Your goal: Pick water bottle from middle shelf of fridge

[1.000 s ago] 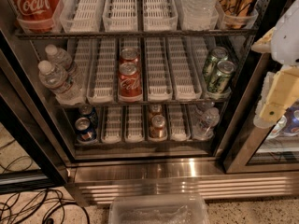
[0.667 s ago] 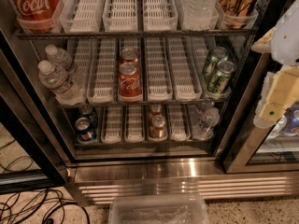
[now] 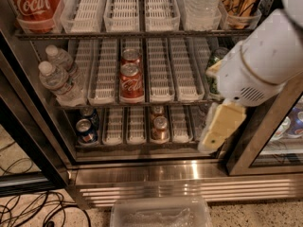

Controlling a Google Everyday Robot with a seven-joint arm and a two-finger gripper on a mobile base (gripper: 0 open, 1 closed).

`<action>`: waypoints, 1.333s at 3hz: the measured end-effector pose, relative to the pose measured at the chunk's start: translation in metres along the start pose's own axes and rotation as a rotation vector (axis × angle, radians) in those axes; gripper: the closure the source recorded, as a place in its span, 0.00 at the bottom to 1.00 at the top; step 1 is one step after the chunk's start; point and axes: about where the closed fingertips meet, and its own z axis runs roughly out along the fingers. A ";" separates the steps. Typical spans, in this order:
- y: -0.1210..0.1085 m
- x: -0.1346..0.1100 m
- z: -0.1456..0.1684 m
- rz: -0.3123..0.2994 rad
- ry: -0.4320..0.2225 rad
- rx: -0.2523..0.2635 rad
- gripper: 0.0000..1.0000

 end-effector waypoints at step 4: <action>0.081 -0.143 0.057 -0.254 -0.306 -0.199 0.00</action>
Offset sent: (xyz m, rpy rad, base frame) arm -0.0406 0.2031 -0.0222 0.3085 0.0509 0.4161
